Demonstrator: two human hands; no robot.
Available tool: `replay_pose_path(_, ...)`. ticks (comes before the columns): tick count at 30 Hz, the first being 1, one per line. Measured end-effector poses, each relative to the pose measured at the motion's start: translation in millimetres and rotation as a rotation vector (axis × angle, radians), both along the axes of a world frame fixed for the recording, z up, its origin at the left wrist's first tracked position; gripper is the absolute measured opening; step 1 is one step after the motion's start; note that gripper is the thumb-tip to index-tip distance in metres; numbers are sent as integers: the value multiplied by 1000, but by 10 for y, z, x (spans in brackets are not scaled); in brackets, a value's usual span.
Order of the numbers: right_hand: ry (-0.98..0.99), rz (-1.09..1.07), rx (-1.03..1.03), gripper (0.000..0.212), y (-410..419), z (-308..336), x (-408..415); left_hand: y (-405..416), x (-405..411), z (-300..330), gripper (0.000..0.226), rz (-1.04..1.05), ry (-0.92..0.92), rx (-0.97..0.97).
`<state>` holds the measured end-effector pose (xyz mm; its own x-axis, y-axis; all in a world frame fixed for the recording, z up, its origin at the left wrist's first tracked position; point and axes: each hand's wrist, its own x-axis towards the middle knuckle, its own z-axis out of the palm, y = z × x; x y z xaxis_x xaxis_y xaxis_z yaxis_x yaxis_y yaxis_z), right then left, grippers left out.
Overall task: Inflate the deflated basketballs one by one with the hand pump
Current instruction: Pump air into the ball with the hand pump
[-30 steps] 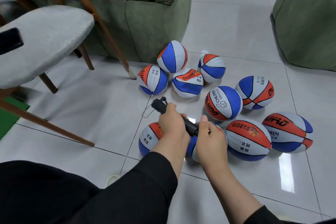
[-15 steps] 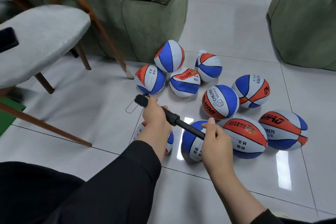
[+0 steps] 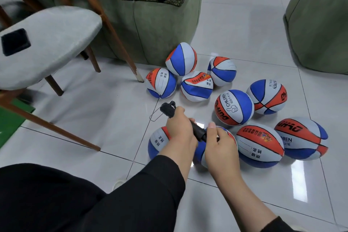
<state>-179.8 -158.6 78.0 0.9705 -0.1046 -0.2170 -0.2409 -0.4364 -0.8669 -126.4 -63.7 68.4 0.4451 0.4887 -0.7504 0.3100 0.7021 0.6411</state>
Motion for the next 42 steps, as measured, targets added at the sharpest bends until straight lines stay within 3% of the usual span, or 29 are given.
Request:
replay_pose_path(8, 57, -46, 8, 46, -212, -64, -61, 544, 174, 62, 14, 93, 21, 31)
replay_pose_path(21, 51, -109, 5, 50, 20, -61, -17, -77, -56, -35, 21, 14, -39, -25)
replay_pose_path(26, 91, -27, -32, 55, 163, -74, -20, 84, -28, -18, 22, -7, -12, -11)
replay_pose_path(35, 47, -51, 8, 42, -62, -4, -70, 664, 141, -3, 17, 98, 10, 16)
replay_pose_path(42, 22, -92, 20, 43, -30, -53, -29, 429, 105, -19, 16, 84, -3, -26)
